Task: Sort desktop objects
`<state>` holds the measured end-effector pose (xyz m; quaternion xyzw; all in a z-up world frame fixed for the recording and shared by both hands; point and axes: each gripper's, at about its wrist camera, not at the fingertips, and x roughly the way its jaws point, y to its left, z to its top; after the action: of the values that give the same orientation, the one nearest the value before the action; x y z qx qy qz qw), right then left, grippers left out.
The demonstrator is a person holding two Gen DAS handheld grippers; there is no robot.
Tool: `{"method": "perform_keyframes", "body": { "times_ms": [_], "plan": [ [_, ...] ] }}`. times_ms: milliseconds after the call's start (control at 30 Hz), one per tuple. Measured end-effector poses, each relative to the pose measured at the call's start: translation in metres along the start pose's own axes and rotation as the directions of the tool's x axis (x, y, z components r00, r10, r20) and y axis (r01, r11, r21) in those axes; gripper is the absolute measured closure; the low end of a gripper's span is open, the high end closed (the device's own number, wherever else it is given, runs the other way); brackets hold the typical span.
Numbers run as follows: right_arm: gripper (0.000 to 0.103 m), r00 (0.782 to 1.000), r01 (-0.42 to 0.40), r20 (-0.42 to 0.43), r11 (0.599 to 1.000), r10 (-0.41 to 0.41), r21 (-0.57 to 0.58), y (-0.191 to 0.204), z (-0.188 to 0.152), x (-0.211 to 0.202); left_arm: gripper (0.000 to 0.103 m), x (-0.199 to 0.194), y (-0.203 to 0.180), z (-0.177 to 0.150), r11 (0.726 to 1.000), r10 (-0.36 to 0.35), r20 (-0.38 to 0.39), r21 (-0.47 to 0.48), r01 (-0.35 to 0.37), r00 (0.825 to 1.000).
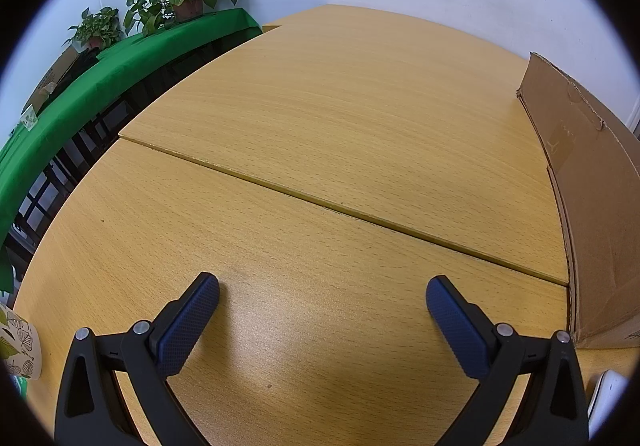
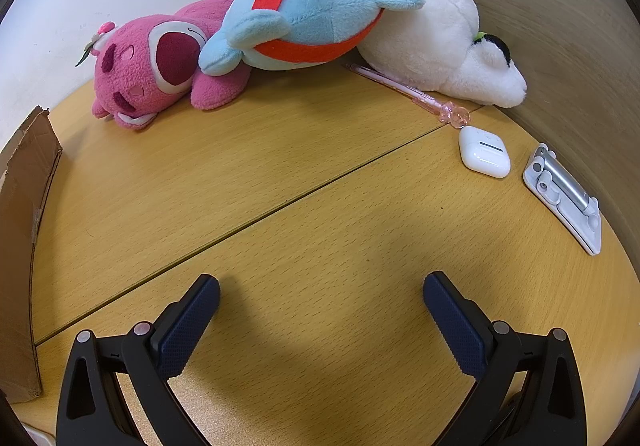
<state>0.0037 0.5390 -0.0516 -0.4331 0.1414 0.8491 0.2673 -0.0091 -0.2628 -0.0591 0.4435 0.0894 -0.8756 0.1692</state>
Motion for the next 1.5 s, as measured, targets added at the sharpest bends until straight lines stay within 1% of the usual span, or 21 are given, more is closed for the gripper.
{"method": "perform_keyframes", "body": {
  "times_ms": [1367, 1500],
  "plan": [
    [0.0, 1.0, 0.001, 0.0, 1.0, -0.001, 0.001, 0.0002, -0.0005, -0.0002, 0.0, -0.0016, -0.0023, -0.0003, 1.0, 0.001, -0.001, 0.0, -0.001, 1.0],
    [0.0, 1.0, 0.001, 0.0, 1.0, -0.001, 0.001, 0.0002, -0.0003, 0.0001, 0.0, -0.0087, -0.001, -0.0069, 0.999, -0.024, -0.038, 0.029, 0.025, 0.999]
  ]
}}
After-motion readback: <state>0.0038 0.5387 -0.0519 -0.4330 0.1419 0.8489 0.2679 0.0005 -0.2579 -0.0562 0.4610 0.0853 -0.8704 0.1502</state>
